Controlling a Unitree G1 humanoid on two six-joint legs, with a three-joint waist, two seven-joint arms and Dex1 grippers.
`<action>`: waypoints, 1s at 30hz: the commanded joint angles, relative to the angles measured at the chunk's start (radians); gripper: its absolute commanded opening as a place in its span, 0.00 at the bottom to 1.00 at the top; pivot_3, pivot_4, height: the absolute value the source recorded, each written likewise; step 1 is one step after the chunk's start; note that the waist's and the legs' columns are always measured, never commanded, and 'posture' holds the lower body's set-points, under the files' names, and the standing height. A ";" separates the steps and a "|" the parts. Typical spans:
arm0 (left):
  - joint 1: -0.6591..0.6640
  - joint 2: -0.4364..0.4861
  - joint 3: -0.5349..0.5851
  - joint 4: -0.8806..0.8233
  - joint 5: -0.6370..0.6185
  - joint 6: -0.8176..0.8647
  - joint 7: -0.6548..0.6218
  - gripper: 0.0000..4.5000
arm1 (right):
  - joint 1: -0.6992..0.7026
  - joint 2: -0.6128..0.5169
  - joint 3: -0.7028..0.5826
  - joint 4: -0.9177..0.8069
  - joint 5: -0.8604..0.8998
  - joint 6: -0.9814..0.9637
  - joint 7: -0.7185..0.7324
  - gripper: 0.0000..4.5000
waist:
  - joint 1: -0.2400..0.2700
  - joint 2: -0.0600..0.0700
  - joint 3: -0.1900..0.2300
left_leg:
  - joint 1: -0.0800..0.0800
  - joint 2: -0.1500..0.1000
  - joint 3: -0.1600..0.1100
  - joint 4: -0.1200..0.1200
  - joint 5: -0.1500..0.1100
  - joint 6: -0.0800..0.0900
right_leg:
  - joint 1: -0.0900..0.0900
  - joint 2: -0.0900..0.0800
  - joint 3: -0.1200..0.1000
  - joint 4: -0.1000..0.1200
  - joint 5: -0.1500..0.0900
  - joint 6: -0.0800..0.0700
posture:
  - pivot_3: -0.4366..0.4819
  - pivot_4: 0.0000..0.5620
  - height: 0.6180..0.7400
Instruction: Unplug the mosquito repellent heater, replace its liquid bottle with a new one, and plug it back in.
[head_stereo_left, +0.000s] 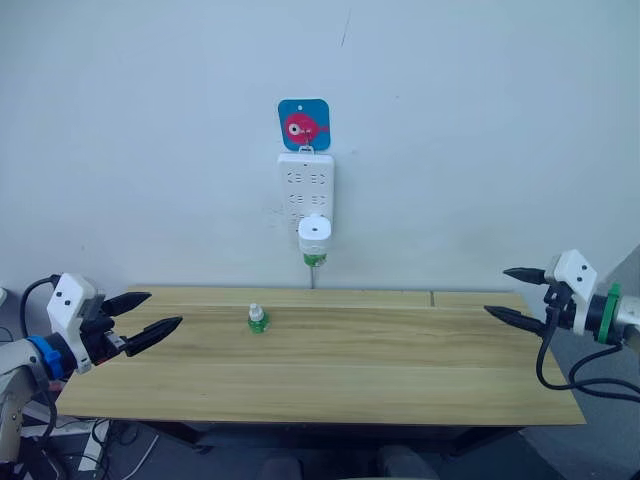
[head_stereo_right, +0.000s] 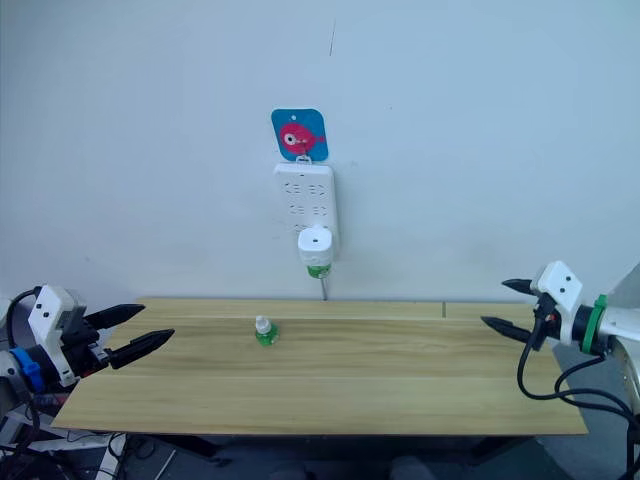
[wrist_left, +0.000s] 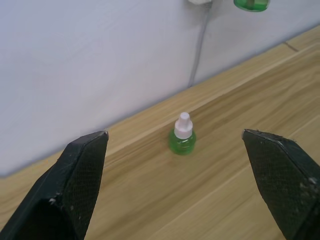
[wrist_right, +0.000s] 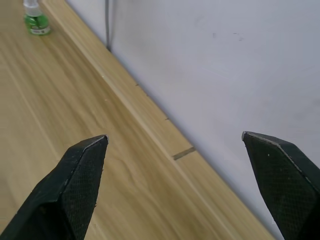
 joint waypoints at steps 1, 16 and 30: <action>-0.052 0.022 0.000 -0.068 -0.061 0.078 -0.001 1.00 | 0.039 -0.009 -0.041 -0.180 0.080 0.083 -0.005 1.00 | -0.004 0.001 0.005 | 0.000 0.000 0.000 0.000 0.000 0.000 | 0.000 0.000 0.000 0.000 0.000 -0.001 | 0.47 0.09 0.91; -0.429 -0.022 -0.207 0.068 -0.038 0.117 -0.012 0.96 | 0.114 0.166 -0.060 -0.682 0.301 0.349 -0.325 1.00 | -0.088 -0.003 0.025 | -0.002 0.000 -0.002 0.000 -0.001 -0.001 | 0.000 0.002 0.000 0.000 0.003 0.005 | 0.36 0.12 0.91; -0.663 -0.120 -0.317 0.353 0.110 -0.068 -0.020 0.75 | 0.044 0.197 -0.024 -0.754 0.330 0.427 -0.473 1.00 | -0.130 -0.006 0.042 | -0.003 0.000 -0.004 0.000 -0.001 -0.001 | 0.000 0.002 0.000 -0.001 0.003 0.006 | 0.30 0.17 0.91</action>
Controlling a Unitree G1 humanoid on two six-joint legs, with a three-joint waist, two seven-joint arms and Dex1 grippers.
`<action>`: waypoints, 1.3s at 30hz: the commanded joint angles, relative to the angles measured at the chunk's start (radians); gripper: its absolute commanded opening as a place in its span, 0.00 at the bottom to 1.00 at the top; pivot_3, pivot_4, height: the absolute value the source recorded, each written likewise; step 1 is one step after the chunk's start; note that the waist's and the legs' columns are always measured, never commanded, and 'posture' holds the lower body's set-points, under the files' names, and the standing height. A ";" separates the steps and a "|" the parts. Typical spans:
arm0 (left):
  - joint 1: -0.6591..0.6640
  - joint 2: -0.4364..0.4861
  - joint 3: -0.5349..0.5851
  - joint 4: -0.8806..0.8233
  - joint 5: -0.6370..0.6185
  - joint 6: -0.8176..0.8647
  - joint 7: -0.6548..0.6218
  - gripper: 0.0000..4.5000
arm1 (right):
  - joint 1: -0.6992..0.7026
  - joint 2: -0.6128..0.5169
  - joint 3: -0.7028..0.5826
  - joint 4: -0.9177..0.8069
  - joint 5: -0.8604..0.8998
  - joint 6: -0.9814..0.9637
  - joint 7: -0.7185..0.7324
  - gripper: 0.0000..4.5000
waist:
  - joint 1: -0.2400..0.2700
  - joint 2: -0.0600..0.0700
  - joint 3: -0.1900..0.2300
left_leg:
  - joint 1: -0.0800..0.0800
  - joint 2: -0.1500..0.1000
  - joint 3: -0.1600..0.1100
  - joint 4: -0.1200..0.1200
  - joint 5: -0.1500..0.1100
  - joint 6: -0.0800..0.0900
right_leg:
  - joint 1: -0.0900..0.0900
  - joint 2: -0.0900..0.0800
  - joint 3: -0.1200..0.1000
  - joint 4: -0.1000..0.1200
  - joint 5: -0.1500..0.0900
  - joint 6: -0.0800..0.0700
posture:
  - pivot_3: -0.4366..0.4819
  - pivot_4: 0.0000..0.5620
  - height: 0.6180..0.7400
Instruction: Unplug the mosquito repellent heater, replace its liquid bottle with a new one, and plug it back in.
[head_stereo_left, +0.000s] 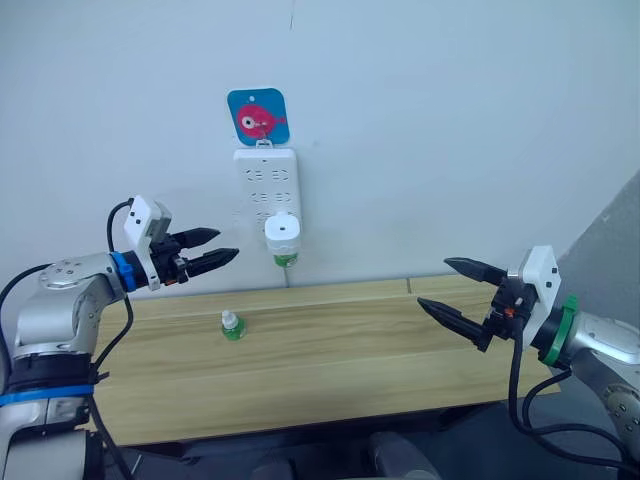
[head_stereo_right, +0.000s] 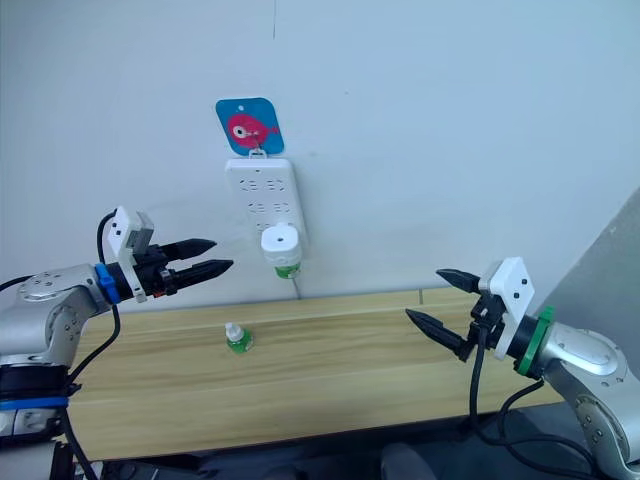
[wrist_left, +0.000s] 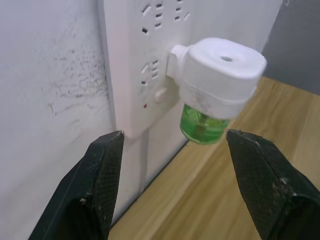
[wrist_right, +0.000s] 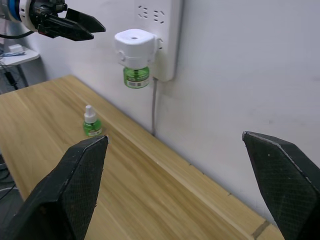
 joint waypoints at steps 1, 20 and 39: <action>-0.081 -0.031 -0.023 0.104 0.046 -0.080 0.002 0.75 | -0.046 0.006 0.001 -0.054 0.021 0.016 -0.045 1.00 | -0.002 0.000 0.005 | 0.000 0.000 0.000 0.000 0.000 0.000 | 0.000 0.000 0.000 0.000 0.000 0.000 | 0.30 0.17 0.91; -0.340 -0.093 -0.069 0.464 0.141 -0.220 -0.128 0.75 | -0.065 0.015 -0.001 -0.076 0.036 0.043 -0.095 1.00 | -0.050 -0.003 0.025 | -0.006 -0.001 -0.005 0.001 0.000 0.000 | -0.002 0.000 -0.002 -0.001 0.000 0.001 | 0.25 0.18 0.91; -0.424 -0.112 -0.069 0.545 0.165 -0.246 -0.200 0.31 | -0.256 0.039 0.144 -0.064 0.128 0.158 -0.113 1.00 | -0.050 -0.003 0.035 | -0.010 -0.002 -0.013 0.002 0.000 0.000 | -0.002 0.000 -0.008 -0.001 0.000 0.002 | 0.26 0.19 0.91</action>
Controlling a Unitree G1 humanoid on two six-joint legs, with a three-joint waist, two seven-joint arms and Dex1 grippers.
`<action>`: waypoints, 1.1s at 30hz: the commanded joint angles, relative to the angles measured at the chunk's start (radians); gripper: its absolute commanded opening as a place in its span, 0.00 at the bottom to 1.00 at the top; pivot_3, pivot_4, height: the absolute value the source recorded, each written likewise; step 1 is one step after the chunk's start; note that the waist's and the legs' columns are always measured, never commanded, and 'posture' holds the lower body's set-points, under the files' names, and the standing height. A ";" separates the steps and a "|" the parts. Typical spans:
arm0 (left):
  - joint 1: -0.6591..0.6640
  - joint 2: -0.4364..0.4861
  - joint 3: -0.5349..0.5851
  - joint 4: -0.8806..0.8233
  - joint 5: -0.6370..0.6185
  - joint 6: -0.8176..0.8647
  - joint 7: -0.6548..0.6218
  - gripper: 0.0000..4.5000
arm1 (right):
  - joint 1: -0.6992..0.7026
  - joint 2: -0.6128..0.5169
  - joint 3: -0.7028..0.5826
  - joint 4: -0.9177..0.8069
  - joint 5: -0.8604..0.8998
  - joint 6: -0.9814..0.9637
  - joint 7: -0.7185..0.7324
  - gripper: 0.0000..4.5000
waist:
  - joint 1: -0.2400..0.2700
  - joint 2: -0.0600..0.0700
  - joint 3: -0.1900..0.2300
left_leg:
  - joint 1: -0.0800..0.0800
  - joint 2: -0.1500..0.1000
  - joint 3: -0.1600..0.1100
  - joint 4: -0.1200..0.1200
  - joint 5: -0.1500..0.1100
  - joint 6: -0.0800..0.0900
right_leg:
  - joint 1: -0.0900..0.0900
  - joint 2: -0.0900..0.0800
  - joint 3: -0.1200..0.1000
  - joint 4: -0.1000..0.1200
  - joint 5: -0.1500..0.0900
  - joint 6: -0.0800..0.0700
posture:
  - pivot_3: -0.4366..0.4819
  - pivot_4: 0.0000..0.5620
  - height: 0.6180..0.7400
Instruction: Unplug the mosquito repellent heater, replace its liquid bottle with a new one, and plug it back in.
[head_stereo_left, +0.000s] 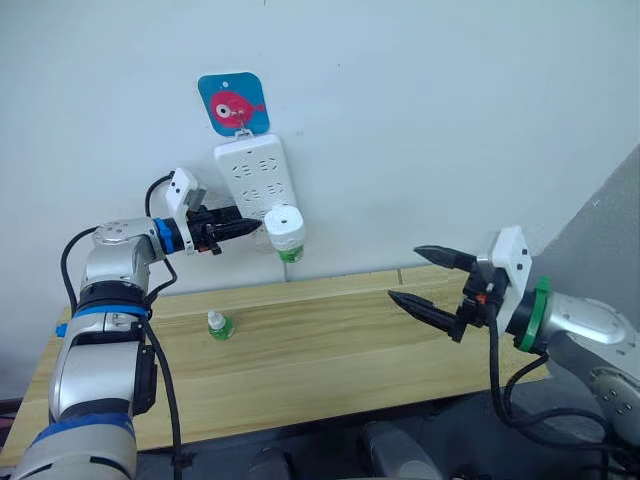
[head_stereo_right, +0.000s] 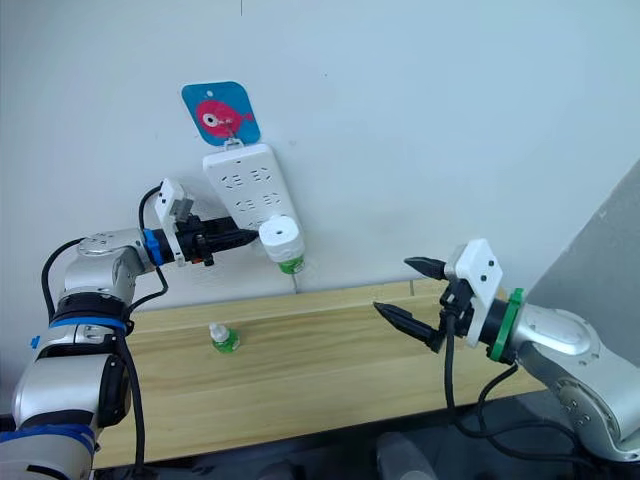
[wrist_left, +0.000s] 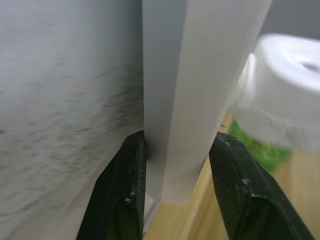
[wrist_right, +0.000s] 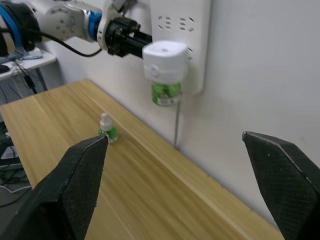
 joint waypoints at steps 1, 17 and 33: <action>-0.038 -0.007 0.019 -0.025 -0.009 -0.002 0.018 0.31 | -0.086 0.049 0.054 0.011 0.011 0.016 -0.039 1.00 | -0.001 0.000 0.000 | -0.001 0.000 -0.002 0.000 0.000 0.000 | 0.000 0.000 -0.001 0.000 0.000 0.000 | 0.26 0.19 0.91; 0.054 -0.013 0.038 -0.223 -0.037 0.093 0.045 0.30 | -0.380 0.481 0.418 0.254 -0.372 0.073 -0.409 1.00 | 0.002 0.006 0.004 | -0.007 -0.002 -0.014 0.001 0.001 0.000 | -0.002 0.000 -0.008 0.001 0.000 0.000 | 0.28 0.20 0.91; 0.105 -0.011 0.041 -0.306 -0.050 0.131 0.067 0.30 | -0.536 0.685 0.448 0.518 -0.549 0.062 -0.457 1.00 | 0.000 0.010 0.007 | -0.009 -0.002 -0.023 0.000 0.001 0.000 | -0.001 0.000 -0.019 0.002 0.002 -0.006 | 0.30 0.20 0.91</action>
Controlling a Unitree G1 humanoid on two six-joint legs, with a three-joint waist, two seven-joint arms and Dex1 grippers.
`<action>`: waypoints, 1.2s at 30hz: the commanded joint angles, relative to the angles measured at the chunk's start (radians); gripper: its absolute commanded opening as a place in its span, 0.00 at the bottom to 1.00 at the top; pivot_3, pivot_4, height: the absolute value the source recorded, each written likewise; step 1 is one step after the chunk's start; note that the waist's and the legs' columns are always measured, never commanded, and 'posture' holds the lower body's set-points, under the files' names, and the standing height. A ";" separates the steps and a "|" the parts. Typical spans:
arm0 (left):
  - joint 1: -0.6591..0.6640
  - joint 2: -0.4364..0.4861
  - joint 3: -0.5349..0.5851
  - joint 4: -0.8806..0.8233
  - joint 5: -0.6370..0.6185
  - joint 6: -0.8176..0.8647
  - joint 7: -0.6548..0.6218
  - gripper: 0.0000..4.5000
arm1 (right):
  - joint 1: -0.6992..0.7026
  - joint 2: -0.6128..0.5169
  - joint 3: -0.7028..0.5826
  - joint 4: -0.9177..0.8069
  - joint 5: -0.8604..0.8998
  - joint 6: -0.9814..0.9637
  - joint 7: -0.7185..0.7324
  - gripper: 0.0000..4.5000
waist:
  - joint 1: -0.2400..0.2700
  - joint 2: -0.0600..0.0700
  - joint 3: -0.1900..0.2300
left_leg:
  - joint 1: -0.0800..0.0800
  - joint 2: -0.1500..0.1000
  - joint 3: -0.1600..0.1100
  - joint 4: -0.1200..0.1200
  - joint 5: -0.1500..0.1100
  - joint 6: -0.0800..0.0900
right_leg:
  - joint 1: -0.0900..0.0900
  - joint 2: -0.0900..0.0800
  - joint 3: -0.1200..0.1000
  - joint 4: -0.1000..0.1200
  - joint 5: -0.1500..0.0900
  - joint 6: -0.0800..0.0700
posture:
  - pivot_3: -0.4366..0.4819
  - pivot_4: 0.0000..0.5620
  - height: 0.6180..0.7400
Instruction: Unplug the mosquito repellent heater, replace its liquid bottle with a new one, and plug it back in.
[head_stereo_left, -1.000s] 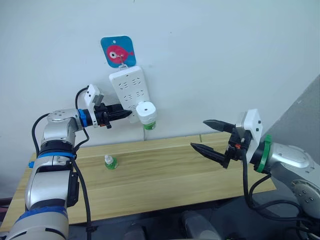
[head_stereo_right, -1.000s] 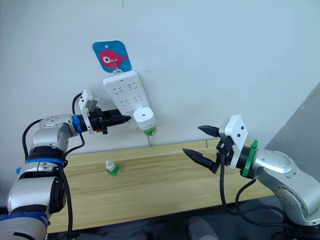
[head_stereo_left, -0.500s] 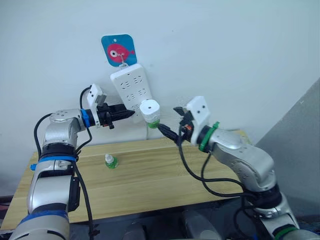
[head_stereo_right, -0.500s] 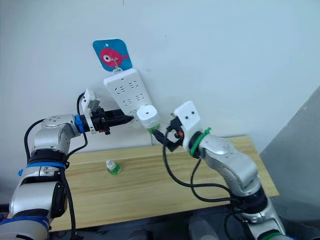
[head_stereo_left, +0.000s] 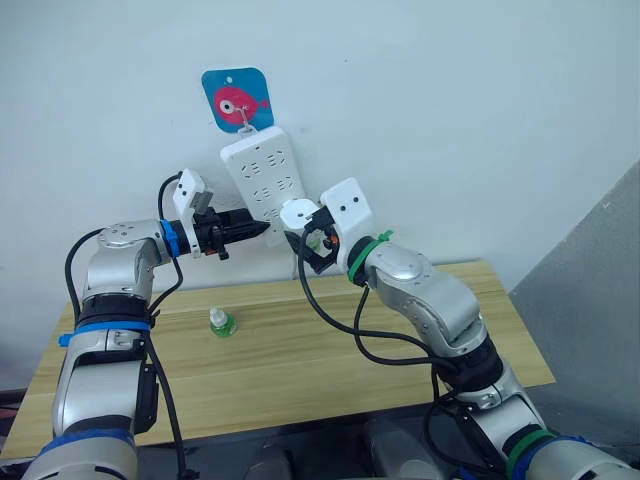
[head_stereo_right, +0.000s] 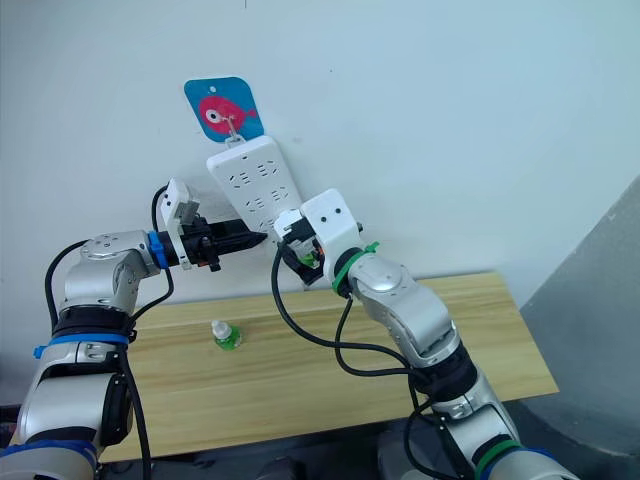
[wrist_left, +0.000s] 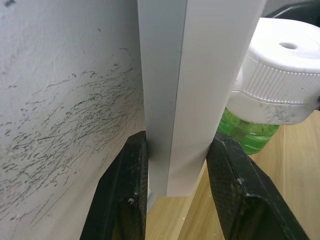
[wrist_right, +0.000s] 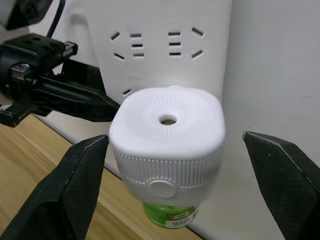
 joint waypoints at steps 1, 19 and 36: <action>-0.002 0.008 0.017 -0.043 -0.021 0.003 0.013 0.30 | -0.044 0.034 -0.017 0.019 -0.023 -0.031 0.011 1.00 | 0.000 0.000 0.000 | 0.000 0.000 -0.001 0.000 0.000 0.000 | 0.000 0.000 0.000 0.000 0.000 0.000 | 0.30 0.20 0.91; 0.001 0.008 0.015 -0.011 -0.001 -0.042 0.039 0.30 | -0.005 -0.004 -0.047 -0.096 -0.055 0.041 0.066 0.67 | 0.000 0.001 0.001 | -0.002 0.000 -0.003 0.000 0.000 0.000 | 0.000 0.000 -0.003 0.000 0.000 -0.001 | 0.27 0.19 0.91; 0.101 0.099 0.065 -0.046 0.004 -0.237 0.055 0.51 | 0.091 -0.126 -0.252 -0.433 0.120 0.335 0.163 0.67 | -0.050 0.003 0.002 | 0.000 0.000 -0.008 -0.001 0.006 0.000 | 0.001 0.000 -0.005 0.003 -0.004 -0.001 | 0.24 0.16 0.91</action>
